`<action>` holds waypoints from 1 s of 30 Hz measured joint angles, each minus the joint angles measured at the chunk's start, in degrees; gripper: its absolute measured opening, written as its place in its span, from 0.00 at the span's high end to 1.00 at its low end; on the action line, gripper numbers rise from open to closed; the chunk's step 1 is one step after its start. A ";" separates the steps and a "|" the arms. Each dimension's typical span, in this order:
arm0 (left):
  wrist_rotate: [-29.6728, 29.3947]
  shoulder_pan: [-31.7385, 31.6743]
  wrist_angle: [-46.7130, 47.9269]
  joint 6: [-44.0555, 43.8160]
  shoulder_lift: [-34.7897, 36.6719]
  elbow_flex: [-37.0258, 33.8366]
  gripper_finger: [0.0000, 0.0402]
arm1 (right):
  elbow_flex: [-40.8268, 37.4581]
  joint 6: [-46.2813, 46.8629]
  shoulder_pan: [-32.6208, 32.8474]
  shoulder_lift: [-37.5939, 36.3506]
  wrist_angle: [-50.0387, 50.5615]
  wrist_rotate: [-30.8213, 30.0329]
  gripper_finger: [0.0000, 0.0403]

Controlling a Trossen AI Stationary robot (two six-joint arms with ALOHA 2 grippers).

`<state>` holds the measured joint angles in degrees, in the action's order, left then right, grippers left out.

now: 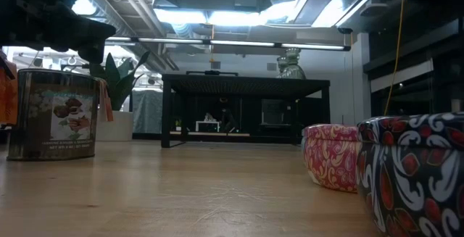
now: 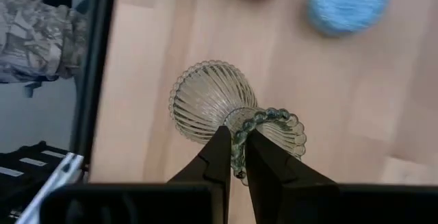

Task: Pick & Place candle stick holders
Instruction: Put the candle holder on the shelf

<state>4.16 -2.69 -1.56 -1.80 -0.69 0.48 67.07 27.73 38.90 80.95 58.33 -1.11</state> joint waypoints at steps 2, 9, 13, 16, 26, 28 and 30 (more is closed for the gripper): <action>0.00 -0.01 0.02 0.00 0.00 0.01 1.00 | 0.00 -0.31 -1.86 -1.83 2.23 -0.32 0.92; 0.00 -0.01 0.01 0.00 0.00 0.00 1.00 | 0.02 -4.18 -8.86 -6.47 9.95 -3.26 0.92; 0.00 -0.01 0.02 0.02 0.00 -0.01 1.00 | 1.31 -7.60 -13.29 -7.12 12.57 -7.49 0.92; -0.01 0.00 0.02 0.00 0.00 0.00 1.00 | 3.59 -13.24 -17.02 -6.80 14.15 -8.39 0.92; -0.02 -0.01 0.02 0.00 0.00 -0.01 1.00 | 9.52 -30.43 -27.22 -3.29 14.94 -15.19 0.92; -0.02 -0.01 0.02 0.00 0.00 -0.01 1.00 | 10.15 -32.79 -28.79 -2.42 14.83 -15.65 0.92; -0.02 0.00 0.02 0.00 0.00 0.02 1.00 | 10.93 -34.16 -30.11 -1.57 14.74 -15.75 0.92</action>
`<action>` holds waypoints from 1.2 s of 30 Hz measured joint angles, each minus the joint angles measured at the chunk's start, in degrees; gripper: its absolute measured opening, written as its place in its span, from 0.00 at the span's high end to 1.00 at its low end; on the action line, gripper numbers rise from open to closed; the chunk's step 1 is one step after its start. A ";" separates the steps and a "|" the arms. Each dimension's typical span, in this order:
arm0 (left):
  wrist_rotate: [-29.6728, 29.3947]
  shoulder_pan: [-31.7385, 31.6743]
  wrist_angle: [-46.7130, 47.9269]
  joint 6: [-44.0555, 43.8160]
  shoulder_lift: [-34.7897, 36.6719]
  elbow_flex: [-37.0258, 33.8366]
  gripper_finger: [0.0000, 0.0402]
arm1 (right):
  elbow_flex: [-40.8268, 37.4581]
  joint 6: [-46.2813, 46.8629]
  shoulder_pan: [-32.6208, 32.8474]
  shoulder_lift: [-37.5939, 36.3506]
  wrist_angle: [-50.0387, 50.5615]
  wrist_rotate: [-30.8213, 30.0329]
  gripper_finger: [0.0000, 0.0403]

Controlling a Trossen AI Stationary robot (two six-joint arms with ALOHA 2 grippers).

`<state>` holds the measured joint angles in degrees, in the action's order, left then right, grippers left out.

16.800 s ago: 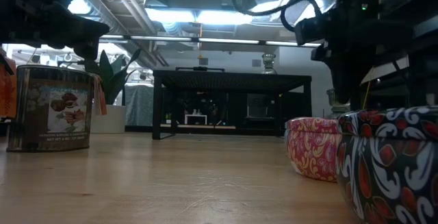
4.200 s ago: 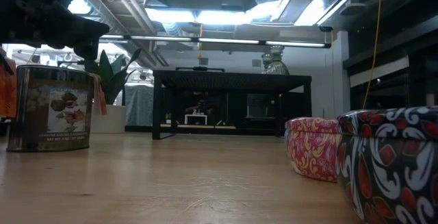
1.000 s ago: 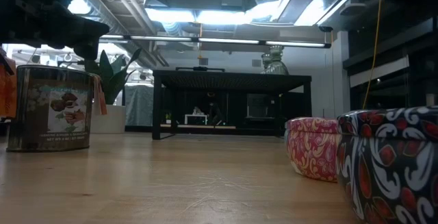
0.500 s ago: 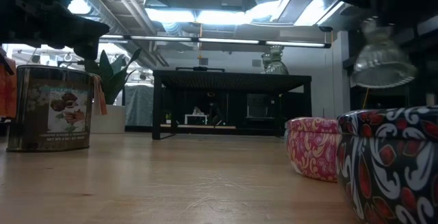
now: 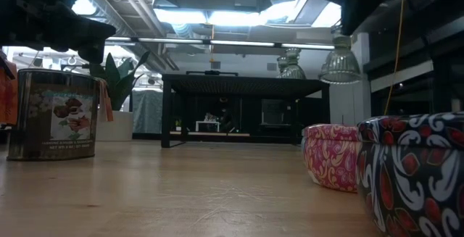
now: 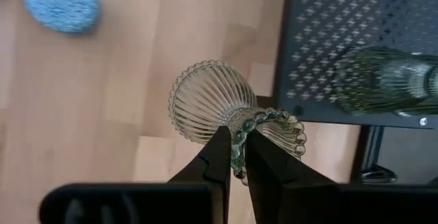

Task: Pick & Place candle stick holders
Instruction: Put the candle holder on the shelf

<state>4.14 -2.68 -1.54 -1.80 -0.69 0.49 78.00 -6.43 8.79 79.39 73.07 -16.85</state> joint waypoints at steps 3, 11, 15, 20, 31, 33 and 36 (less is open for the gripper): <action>0.00 0.00 0.00 0.00 0.00 -0.02 1.00 | 2.04 -1.83 -1.80 1.50 -0.02 -0.07 0.92; -0.02 0.00 0.00 0.01 0.00 -0.02 1.00 | 9.08 -8.51 -6.24 5.50 0.62 -0.05 0.92; -0.01 -0.01 0.00 0.00 0.00 -0.02 1.00 | 11.34 -11.33 -8.94 7.15 0.95 -0.07 0.92; -0.02 -0.01 0.00 0.02 0.00 -0.02 1.00 | 12.31 -13.74 -12.14 8.84 0.94 -0.05 0.92; -0.07 -0.01 0.02 0.02 0.00 -0.02 1.00 | 12.59 -14.29 -15.04 10.84 -0.15 0.50 0.92; -0.07 -0.01 0.00 0.00 0.00 -0.01 1.00 | 12.59 -14.39 -15.18 11.10 -0.14 0.24 0.92; -0.07 0.01 0.02 0.00 0.00 0.00 1.00 | 12.59 -14.35 -15.27 11.14 -0.24 0.12 0.92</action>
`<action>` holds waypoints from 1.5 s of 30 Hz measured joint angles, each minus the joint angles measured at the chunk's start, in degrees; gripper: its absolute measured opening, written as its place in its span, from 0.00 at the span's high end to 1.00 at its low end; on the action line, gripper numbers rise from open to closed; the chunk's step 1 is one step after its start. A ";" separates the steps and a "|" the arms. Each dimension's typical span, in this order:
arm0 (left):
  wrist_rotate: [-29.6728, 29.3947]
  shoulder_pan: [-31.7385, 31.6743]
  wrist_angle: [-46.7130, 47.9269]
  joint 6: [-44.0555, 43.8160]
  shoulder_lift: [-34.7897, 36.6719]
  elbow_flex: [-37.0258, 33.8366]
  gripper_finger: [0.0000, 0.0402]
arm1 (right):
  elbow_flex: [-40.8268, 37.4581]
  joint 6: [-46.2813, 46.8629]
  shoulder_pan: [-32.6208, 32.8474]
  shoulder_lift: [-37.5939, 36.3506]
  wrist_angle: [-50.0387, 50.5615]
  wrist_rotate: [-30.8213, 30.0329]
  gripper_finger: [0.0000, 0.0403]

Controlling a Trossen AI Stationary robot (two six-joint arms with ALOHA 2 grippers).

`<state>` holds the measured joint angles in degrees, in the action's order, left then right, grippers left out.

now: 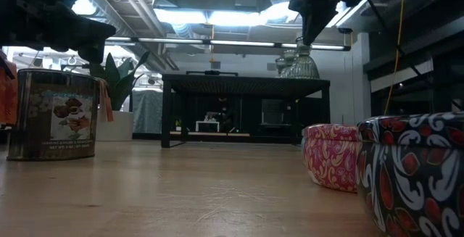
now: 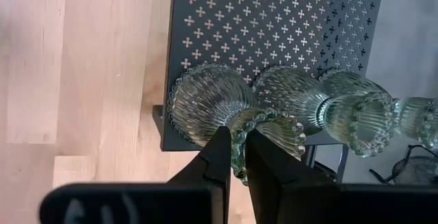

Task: Pick & Place candle stick holders
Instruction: Put the candle holder on the shelf

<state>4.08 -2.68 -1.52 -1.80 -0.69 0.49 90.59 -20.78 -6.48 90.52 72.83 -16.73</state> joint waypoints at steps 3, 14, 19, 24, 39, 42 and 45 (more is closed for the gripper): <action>0.01 -0.02 -0.02 0.00 0.00 0.00 1.00 | 0.00 0.20 0.00 0.00 -0.03 0.02 0.92; 0.02 -0.02 -0.02 0.00 0.00 -0.01 1.00 | -0.01 0.84 0.02 0.00 -0.70 0.46 0.92; 0.03 -0.02 -0.01 0.00 0.00 -0.02 1.00 | -0.07 0.61 0.02 0.00 -1.22 0.63 0.92; 0.02 -0.02 -0.02 0.00 0.02 -0.02 1.00 | -0.07 0.59 0.02 0.00 -1.28 0.61 0.92; 0.04 0.00 -0.01 0.00 0.01 -0.01 1.00 | -0.12 0.39 0.02 0.02 -1.65 0.42 0.87; 0.04 -0.01 -0.02 0.00 0.00 -0.01 1.00 | -0.13 0.39 0.02 0.02 -2.14 0.38 0.82; 0.04 -0.01 0.00 0.00 0.00 -0.02 1.00 | -0.13 0.42 0.04 0.02 -2.37 0.24 0.78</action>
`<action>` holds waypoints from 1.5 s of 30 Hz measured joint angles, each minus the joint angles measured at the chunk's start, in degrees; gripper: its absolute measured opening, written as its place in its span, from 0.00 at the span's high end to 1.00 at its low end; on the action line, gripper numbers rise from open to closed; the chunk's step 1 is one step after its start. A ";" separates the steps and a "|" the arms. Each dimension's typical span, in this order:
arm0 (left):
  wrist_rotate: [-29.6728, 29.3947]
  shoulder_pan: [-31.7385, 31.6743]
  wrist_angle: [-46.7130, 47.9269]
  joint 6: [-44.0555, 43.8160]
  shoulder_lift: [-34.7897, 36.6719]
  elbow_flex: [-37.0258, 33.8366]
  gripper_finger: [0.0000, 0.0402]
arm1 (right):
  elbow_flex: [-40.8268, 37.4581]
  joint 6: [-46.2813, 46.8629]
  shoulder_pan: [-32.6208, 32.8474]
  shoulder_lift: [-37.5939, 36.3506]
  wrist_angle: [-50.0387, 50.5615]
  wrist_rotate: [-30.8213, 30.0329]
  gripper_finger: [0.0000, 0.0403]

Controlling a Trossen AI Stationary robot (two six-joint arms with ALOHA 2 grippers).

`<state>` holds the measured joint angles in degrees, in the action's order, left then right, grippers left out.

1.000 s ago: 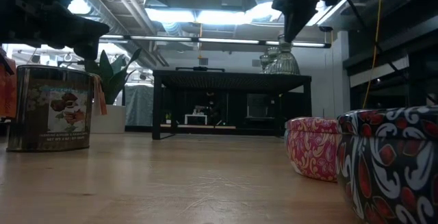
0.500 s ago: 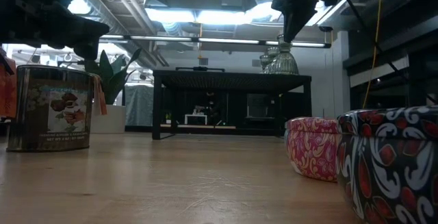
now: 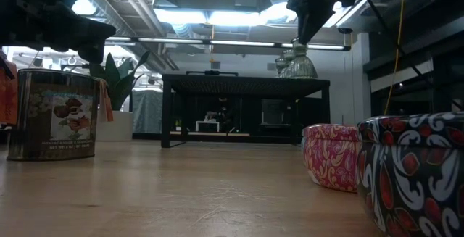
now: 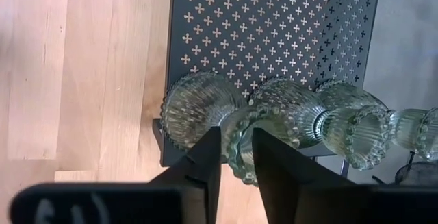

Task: Pick & Place candle stick holders
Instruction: Put the candle holder on the shelf, then put the blue scented candle on the shelf

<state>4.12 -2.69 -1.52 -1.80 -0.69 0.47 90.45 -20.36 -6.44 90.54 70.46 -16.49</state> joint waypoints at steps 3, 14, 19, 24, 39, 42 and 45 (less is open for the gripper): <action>0.00 -0.01 -0.02 0.00 0.00 0.02 1.00 | 0.00 0.41 0.10 0.00 0.04 -0.23 0.76; 0.02 -0.01 0.00 0.02 0.00 0.00 1.00 | 0.13 1.95 3.40 -2.82 0.03 -2.51 0.76; 0.04 -0.01 -0.02 0.00 0.00 0.02 1.00 | 0.15 6.89 5.68 -4.87 1.14 -2.99 0.75; 0.04 0.00 -0.01 0.00 0.01 0.01 1.00 | 0.15 13.45 8.67 -5.18 2.22 -2.80 0.74; 0.04 0.01 -0.02 0.02 0.00 0.00 1.00 | -8.85 26.01 19.92 -4.98 -5.19 -0.83 0.44; 0.02 -0.01 0.00 0.00 0.00 0.01 1.00 | -11.11 26.00 22.16 -4.98 -8.36 -0.85 0.39; 0.02 -0.01 0.00 0.00 0.00 0.00 1.00 | -13.86 25.98 24.31 -4.96 -11.07 -0.87 0.35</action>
<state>4.14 -2.70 -1.52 -1.80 -0.69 0.47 76.59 5.63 17.87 85.58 59.38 -17.36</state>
